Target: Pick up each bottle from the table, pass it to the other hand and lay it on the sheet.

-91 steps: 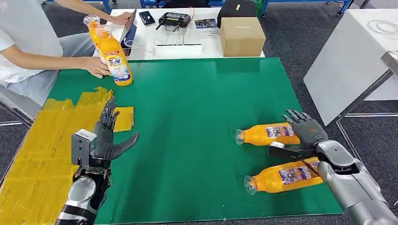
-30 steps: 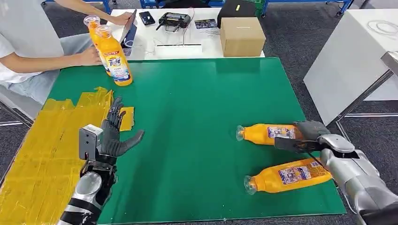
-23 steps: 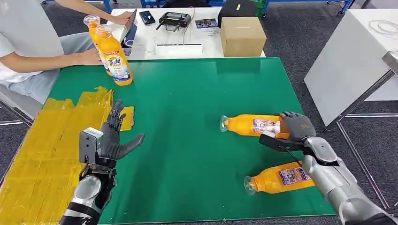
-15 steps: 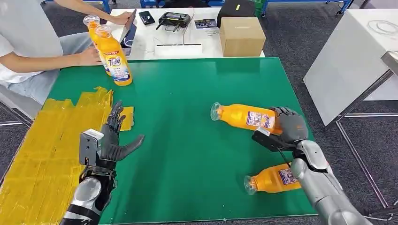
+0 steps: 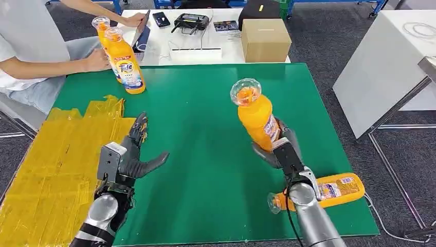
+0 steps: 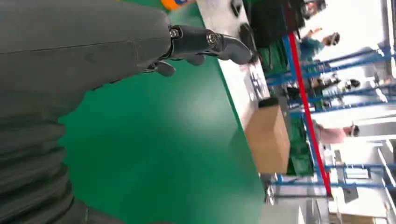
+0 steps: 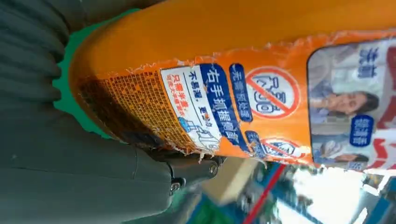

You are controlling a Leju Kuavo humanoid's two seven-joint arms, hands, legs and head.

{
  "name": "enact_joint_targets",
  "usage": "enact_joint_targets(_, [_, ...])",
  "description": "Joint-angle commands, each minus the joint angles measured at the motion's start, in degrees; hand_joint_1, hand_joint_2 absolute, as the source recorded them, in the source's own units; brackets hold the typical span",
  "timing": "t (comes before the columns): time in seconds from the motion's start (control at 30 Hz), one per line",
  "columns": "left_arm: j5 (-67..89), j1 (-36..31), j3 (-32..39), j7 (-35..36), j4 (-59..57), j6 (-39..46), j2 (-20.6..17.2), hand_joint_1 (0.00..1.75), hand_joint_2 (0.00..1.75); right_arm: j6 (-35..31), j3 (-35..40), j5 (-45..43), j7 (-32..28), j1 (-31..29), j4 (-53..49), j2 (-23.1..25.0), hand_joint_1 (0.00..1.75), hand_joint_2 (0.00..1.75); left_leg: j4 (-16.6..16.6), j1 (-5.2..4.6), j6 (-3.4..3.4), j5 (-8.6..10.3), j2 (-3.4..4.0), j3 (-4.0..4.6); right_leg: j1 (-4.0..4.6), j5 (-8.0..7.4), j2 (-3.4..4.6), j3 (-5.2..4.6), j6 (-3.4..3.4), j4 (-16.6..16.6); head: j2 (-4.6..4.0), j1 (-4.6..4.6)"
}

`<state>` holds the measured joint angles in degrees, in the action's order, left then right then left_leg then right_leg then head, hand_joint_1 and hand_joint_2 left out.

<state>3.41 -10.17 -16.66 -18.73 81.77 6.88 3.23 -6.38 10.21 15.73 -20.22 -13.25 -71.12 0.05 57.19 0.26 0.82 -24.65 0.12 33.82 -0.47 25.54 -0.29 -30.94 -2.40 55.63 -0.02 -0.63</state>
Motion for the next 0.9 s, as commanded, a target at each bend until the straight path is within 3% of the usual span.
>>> enact_joint_targets(0.03, [-1.1, -3.93, -3.59, 0.42, -4.33, -0.08, -0.92, 0.0, 1.75, 2.09, 4.54, -2.71, -0.54, -1.08, 1.28, 4.16, 1.75, 1.75, -0.03, 0.03, -0.04, -0.07, 0.03, -0.18, 0.03, 0.04, 0.05, 0.17, 0.06, -0.04, 0.0, -0.02])
enact_joint_targets(0.3, [-3.16, -6.4, -5.45, 0.89, -6.35, -0.69, -0.19, 0.0, 1.75, 4.36, 13.92, -2.37, -0.46, -4.12, 6.29, 5.71, 1.75, 1.75, -0.02, 0.05, -0.05, -0.06, 0.09, -0.18, 0.05, 0.01, 0.14, 0.15, 0.07, -0.04, 0.0, 0.0])
enact_joint_targets(0.9, [-4.4, -6.83, -6.9, 0.95, -6.89, -1.8, 0.06, 0.0, 1.75, 6.01, 17.0, -1.75, 0.03, -5.91, 8.51, 5.53, 1.75, 1.75, -0.01, 0.05, -0.04, -0.09, 0.04, -0.23, 0.05, 0.05, 0.09, 0.23, 0.07, -0.06, 0.0, 0.0])
